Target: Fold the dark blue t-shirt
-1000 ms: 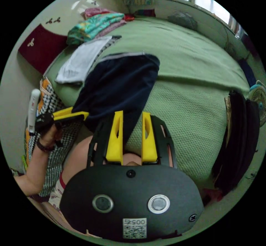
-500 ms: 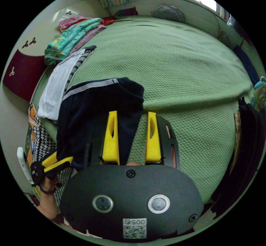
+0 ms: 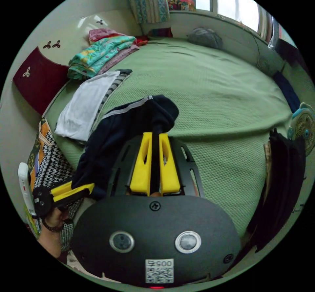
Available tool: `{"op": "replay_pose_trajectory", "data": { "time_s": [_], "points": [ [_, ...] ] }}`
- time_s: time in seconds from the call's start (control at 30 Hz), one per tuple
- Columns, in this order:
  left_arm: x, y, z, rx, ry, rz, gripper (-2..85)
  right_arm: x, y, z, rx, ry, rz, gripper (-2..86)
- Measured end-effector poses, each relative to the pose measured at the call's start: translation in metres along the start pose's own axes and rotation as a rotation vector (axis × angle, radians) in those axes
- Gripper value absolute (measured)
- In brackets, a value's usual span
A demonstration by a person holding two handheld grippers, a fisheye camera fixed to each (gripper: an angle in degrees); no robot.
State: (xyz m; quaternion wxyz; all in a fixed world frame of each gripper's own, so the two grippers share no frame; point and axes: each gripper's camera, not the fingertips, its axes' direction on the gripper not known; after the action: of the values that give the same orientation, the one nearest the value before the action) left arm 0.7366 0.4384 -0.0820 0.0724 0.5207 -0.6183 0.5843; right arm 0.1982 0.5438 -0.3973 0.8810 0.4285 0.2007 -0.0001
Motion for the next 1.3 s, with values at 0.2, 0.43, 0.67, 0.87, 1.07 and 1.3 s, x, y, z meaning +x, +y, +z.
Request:
{"op": "replay_pose_trajectory", "data": {
  "time_s": [0.2, 0.43, 0.67, 0.87, 1.07, 1.3],
  "points": [
    [0.066, 0.003, -0.027, 0.061, -0.014, 0.085, 6.4, 0.008, 0.010, -0.063, 0.066, 0.010, -0.005, -0.4],
    [0.162, 0.007, -0.063, 0.154, 0.052, 0.200, 6.4, 0.046, 0.027, -0.141, 0.138, 0.131, -0.013, -0.3],
    [0.288, 0.002, -0.082, 0.251, 0.168, 0.390, 6.5, 0.122, 0.034, -0.224, 0.184, 0.261, 0.066, -0.3],
    [0.397, -0.017, -0.087, 0.291, 0.297, 0.508, 6.5, 0.185, 0.031, -0.269, 0.150, 0.519, 0.098, -0.1],
    [0.473, -0.033, -0.067, 0.266, 0.383, 0.539, 6.6, 0.253, 0.035, -0.271, 0.071, 0.660, 0.200, 0.3],
    [0.529, -0.047, 0.026, 0.103, 0.342, 0.427, 8.0, 0.326, 0.058, -0.214, -0.026, 0.851, 0.475, 6.5]
  ]
}}
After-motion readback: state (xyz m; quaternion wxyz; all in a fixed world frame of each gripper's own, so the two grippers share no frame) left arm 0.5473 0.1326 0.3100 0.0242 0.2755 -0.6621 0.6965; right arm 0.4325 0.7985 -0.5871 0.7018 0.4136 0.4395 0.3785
